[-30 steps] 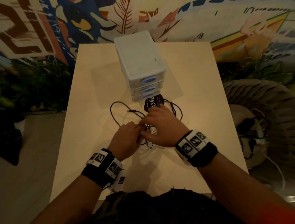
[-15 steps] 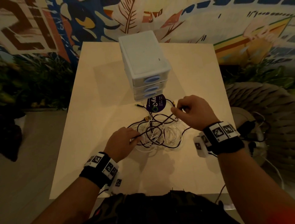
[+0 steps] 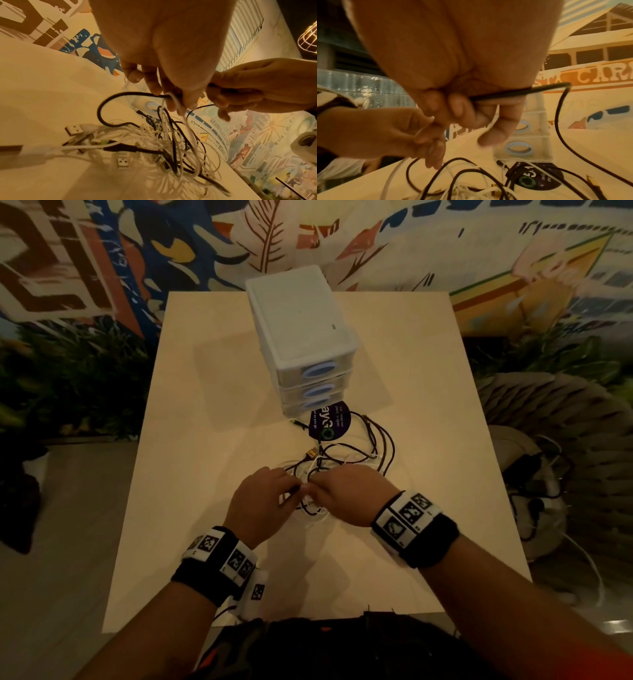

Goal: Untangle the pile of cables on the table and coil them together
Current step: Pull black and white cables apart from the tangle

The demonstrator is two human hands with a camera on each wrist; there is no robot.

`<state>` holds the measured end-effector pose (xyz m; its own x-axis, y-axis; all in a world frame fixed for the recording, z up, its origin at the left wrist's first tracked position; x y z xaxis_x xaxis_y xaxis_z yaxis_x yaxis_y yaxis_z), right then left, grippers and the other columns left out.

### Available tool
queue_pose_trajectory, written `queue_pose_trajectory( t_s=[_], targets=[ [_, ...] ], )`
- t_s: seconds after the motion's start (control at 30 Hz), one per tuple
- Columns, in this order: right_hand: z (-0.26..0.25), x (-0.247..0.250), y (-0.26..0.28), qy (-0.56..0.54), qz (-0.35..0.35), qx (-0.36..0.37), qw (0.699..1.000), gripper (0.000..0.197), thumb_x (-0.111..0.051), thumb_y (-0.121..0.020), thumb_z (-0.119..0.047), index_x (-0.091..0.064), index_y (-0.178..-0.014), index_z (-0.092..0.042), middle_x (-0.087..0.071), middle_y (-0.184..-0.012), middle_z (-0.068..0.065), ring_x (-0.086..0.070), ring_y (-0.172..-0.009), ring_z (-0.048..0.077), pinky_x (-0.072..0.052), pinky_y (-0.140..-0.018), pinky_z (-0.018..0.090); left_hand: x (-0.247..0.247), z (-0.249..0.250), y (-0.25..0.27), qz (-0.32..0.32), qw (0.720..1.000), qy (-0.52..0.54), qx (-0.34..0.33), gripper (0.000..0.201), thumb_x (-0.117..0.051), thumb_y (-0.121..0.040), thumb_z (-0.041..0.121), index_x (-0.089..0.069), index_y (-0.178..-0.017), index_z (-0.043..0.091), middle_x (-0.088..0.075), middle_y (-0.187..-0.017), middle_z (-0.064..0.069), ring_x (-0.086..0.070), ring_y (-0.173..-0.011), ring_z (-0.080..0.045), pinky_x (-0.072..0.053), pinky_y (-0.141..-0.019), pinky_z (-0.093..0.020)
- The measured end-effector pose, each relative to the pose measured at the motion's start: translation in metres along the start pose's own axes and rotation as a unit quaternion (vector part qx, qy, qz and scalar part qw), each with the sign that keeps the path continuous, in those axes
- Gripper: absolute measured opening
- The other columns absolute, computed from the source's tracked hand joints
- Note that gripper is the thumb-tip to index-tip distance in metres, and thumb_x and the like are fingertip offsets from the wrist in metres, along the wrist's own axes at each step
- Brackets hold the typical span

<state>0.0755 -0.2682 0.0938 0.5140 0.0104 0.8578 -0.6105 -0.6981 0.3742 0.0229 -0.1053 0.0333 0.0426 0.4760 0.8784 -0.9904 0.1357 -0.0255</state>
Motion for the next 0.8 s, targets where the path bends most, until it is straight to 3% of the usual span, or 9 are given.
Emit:
queue_pose_trajectory(
  t_s=[0.1,0.2,0.3,0.43,0.53,0.6,0.7,0.8],
  targets=[
    [0.015,0.010,0.005,-0.019,0.069,-0.008,0.997,0.039,-0.035,-0.105,-0.048,-0.065,-0.094,-0.025,-0.070,-0.088,-0.002,-0.066,-0.083,0.023,-0.049,-0.073,0.036,-0.002,-0.011,0.005,0.010,0.999,-0.018,0.046,0.010,-0.071,-0.090,0.035,-0.076,-0.095,0.028,-0.066,-0.081,0.008,-0.059,-0.075,-0.019,-0.038,-0.061,-0.029],
    [0.040,0.030,0.018,-0.058,0.117,-0.030,0.991,0.037,-0.042,-0.105,-0.046,-0.069,-0.090,-0.026,-0.065,-0.071,-0.010,-0.061,-0.068,0.012,-0.049,-0.074,0.034,-0.009,-0.028,0.011,-0.026,0.995,-0.001,0.101,0.013,-0.067,-0.094,0.035,-0.076,-0.104,0.030,-0.070,-0.091,0.007,-0.064,-0.084,-0.021,-0.045,-0.066,-0.031],
    [0.060,0.048,0.029,-0.081,0.150,-0.068,0.983,0.038,-0.045,-0.105,-0.044,-0.068,-0.083,-0.023,-0.047,-0.054,-0.016,-0.046,-0.055,0.001,-0.033,-0.060,0.026,-0.012,-0.035,0.012,-0.046,0.991,0.034,0.118,0.026,-0.058,-0.099,0.046,-0.075,-0.112,0.031,-0.073,-0.098,0.006,-0.061,-0.086,-0.019,-0.046,-0.071,-0.031],
    [0.071,0.051,0.032,-0.092,0.162,-0.111,0.976,0.036,-0.045,-0.104,-0.040,-0.068,-0.085,-0.020,-0.057,-0.062,-0.009,-0.059,-0.068,0.017,-0.037,-0.063,0.030,-0.004,-0.023,0.007,0.019,0.995,0.056,0.077,0.036,-0.052,-0.099,0.056,-0.078,-0.102,0.031,-0.074,-0.089,0.011,-0.054,-0.077,-0.014,-0.046,-0.067,-0.032],
    [0.067,0.046,0.028,-0.101,0.135,-0.114,0.979,0.023,-0.048,-0.099,-0.032,-0.071,-0.102,-0.029,-0.068,-0.080,-0.010,-0.062,-0.077,0.014,-0.042,-0.070,0.029,0.007,-0.013,0.002,0.051,0.996,0.062,0.045,0.037,-0.050,-0.098,0.056,-0.078,-0.104,0.033,-0.074,-0.089,0.014,-0.056,-0.076,-0.013,-0.046,-0.066,-0.029],
    [0.056,0.039,0.022,-0.109,0.106,-0.087,0.985,0.027,-0.043,-0.102,-0.037,-0.069,-0.103,-0.030,-0.072,-0.085,-0.009,-0.064,-0.078,0.014,-0.049,-0.074,0.031,0.013,-0.005,-0.003,0.063,0.996,0.059,0.020,0.032,-0.053,-0.099,0.052,-0.078,-0.108,0.032,-0.074,-0.088,0.013,-0.054,-0.074,-0.014,-0.043,-0.064,-0.030],
    [0.028,0.029,0.010,-0.080,0.079,-0.027,0.993,0.044,-0.034,-0.101,-0.058,-0.063,-0.087,-0.028,-0.065,-0.075,-0.006,-0.060,-0.071,0.014,-0.049,-0.068,0.035,0.019,0.005,-0.007,0.071,0.996,0.058,0.001,0.037,-0.049,-0.100,0.054,-0.076,-0.111,0.032,-0.072,-0.086,0.012,-0.053,-0.072,-0.013,-0.043,-0.064,-0.031],
    [0.010,0.027,0.002,-0.080,0.089,0.026,0.992,0.039,-0.040,-0.103,-0.053,-0.066,-0.093,-0.025,-0.065,-0.081,-0.005,-0.060,-0.076,0.016,-0.049,-0.068,0.037,0.016,0.002,-0.007,0.062,0.994,0.082,0.037,0.034,-0.052,-0.097,0.055,-0.074,-0.111,0.033,-0.065,-0.084,0.016,-0.053,-0.072,-0.010,-0.045,-0.065,-0.029]
  ],
)
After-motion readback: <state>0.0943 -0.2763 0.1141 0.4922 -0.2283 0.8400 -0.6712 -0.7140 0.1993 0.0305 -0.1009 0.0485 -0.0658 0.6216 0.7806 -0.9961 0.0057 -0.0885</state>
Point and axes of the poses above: each hand's wrist, its own y-axis away from the middle knuckle, its own x-axis out of the back of the hand, z = x × y, the point moved 3 cm from there along -y, towards the middle knuckle
